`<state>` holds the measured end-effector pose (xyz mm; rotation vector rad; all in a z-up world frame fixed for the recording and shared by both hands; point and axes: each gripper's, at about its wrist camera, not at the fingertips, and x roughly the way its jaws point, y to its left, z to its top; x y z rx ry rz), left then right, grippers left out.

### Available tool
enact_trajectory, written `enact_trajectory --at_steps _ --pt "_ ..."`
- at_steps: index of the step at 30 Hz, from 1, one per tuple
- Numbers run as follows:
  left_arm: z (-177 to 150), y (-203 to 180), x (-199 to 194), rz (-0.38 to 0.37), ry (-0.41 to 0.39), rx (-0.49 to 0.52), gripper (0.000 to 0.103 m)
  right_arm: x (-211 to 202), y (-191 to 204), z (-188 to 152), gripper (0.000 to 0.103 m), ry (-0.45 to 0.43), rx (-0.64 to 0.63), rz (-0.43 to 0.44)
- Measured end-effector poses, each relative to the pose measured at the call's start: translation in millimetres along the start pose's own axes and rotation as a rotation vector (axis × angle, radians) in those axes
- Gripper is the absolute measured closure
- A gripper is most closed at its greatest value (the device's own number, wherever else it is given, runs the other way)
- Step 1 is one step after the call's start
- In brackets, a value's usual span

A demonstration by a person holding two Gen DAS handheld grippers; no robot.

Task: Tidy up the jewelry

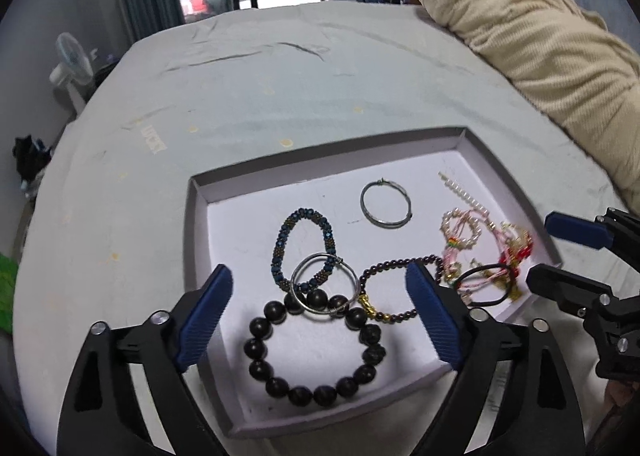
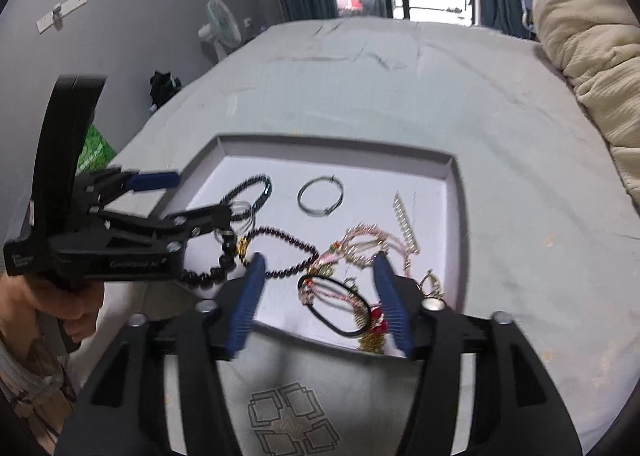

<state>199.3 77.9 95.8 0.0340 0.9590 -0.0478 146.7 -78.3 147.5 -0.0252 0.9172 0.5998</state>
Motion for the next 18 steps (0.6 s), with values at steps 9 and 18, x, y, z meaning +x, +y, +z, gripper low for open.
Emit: enact_trajectory --at_steps 9,18 --pt "-14.2 -8.2 -25.0 -0.014 -0.020 -0.027 0.009 -20.7 -12.0 1.7 0.006 -0.031 0.031 -0.043" --pt "-47.1 -10.9 -43.6 -0.054 0.003 -0.096 0.006 -22.1 -17.3 -7.1 0.006 0.018 0.038 -0.064"
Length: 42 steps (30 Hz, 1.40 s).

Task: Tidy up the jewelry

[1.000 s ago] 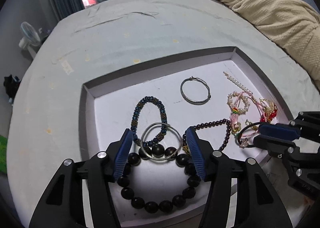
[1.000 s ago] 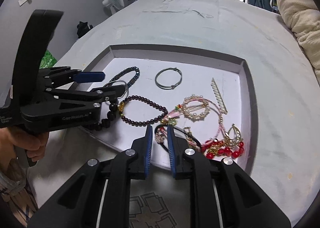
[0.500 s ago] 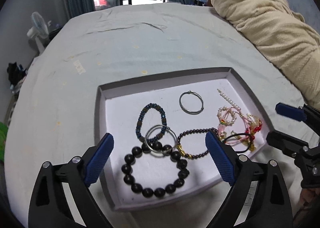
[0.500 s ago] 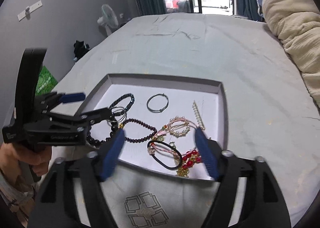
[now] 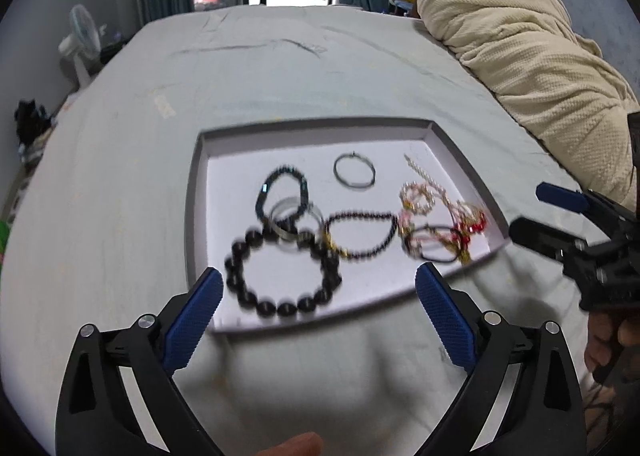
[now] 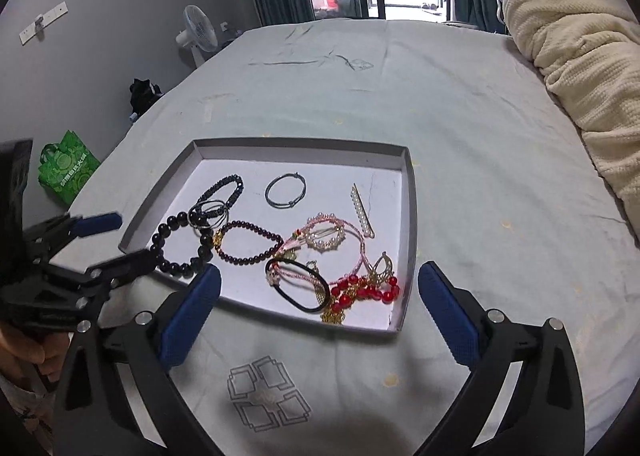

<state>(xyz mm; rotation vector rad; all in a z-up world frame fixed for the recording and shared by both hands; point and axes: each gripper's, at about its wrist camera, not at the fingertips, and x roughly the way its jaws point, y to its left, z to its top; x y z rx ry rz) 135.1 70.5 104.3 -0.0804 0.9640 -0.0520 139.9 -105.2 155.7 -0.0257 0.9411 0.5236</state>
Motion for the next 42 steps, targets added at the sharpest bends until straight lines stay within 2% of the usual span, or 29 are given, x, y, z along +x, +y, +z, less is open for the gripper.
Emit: enact_trajectory --at_steps 4,9,18,42 --pt "-16.1 4.2 -7.1 0.020 0.002 -0.027 0.006 -3.1 1.8 -7.4 0.006 0.008 -0.017 -0.001" --pt "-15.6 10.8 -11.7 0.021 -0.017 -0.061 0.005 -7.9 1.0 -20.4 0.006 0.023 -0.039 -0.006" --pt "-11.9 5.8 -9.8 0.018 -0.011 -0.034 0.005 -12.5 -6.4 -34.9 0.006 0.036 -0.045 -0.022" --pt "-13.1 -2.9 -10.4 0.019 -0.003 0.003 0.005 -5.1 -2.2 -33.7 0.006 0.057 -0.053 -0.012"
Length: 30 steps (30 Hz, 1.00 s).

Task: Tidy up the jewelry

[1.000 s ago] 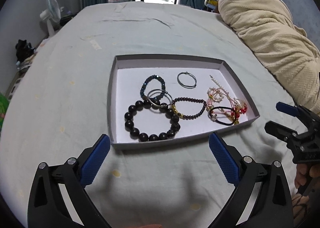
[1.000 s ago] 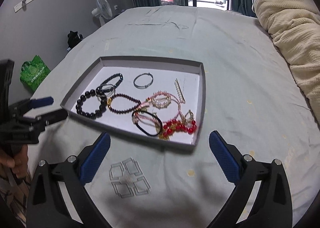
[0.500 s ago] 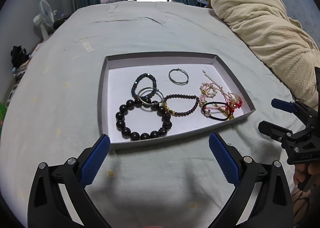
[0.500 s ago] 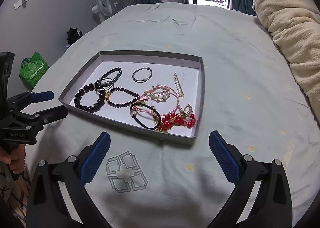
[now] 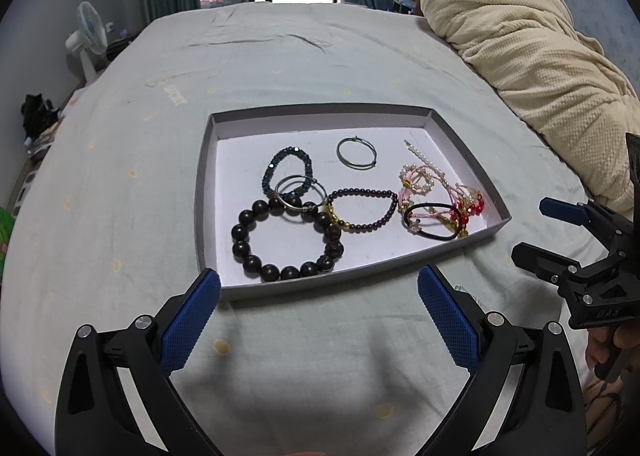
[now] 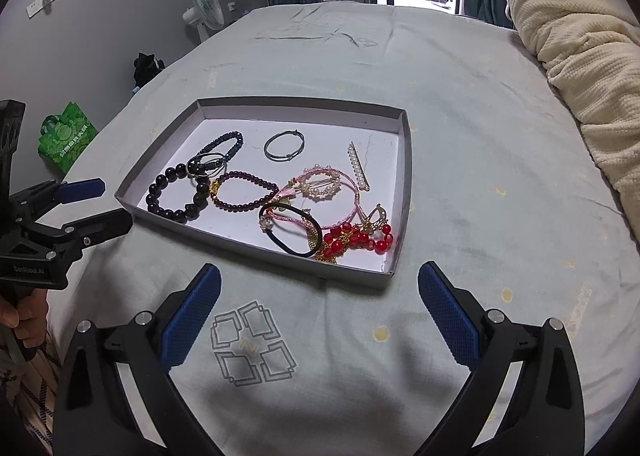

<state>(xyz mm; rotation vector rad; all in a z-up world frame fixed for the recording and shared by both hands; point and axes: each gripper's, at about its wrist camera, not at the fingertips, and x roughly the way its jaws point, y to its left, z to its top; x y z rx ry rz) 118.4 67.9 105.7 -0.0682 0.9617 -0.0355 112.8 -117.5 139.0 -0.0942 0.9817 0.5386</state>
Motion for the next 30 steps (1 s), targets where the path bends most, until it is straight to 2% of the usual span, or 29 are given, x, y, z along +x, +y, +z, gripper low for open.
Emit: enact_trajectory --at_steps 30 --pt "-2.2 -2.8 2.3 0.001 0.008 0.014 0.005 1.0 2.7 0.0 0.005 0.005 -0.005 0.010"
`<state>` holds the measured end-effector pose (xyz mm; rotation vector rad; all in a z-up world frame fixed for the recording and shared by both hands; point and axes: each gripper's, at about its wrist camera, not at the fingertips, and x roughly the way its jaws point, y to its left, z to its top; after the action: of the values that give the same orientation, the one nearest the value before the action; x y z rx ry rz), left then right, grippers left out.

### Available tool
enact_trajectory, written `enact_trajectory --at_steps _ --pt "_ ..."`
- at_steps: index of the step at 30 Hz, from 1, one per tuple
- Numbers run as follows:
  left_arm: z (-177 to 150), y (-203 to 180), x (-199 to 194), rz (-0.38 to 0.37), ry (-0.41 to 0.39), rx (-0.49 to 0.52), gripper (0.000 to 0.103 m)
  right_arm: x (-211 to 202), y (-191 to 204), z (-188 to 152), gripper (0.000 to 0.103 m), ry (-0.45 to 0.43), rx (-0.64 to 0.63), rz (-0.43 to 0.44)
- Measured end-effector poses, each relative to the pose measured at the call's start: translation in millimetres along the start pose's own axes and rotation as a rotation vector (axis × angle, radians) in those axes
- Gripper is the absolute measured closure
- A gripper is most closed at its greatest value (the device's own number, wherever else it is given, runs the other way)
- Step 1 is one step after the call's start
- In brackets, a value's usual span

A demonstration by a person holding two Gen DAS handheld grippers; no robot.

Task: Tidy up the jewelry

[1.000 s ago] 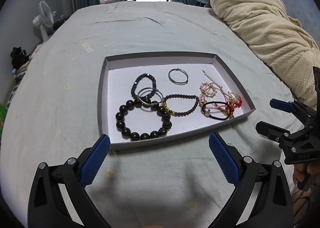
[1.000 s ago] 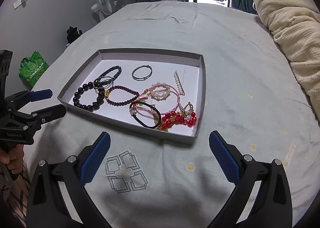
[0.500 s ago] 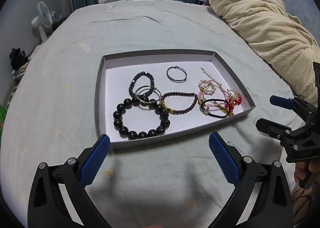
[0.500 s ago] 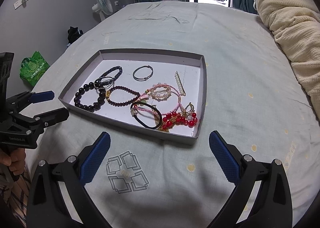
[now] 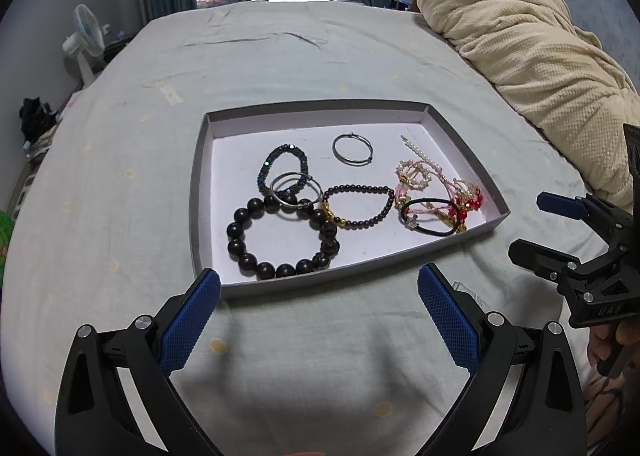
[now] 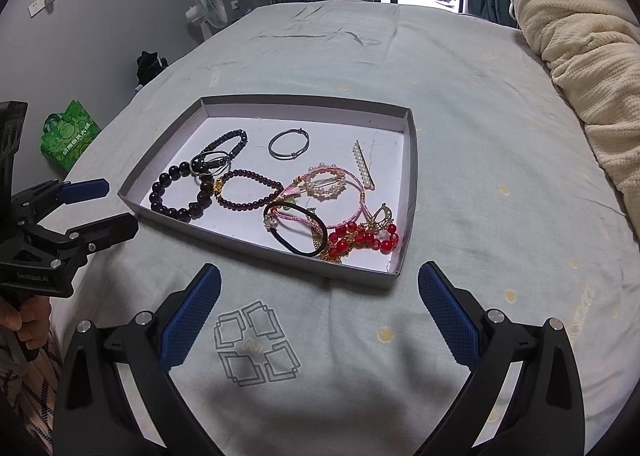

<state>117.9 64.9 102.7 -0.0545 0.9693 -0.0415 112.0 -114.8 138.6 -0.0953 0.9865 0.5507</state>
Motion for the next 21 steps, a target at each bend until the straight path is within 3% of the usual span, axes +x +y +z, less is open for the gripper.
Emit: enact_trajectory --at_steps 21 --pt "-0.4 -4.2 -1.0 -0.003 -0.004 0.017 0.005 1.0 2.9 1.0 0.006 0.002 -0.004 0.004"
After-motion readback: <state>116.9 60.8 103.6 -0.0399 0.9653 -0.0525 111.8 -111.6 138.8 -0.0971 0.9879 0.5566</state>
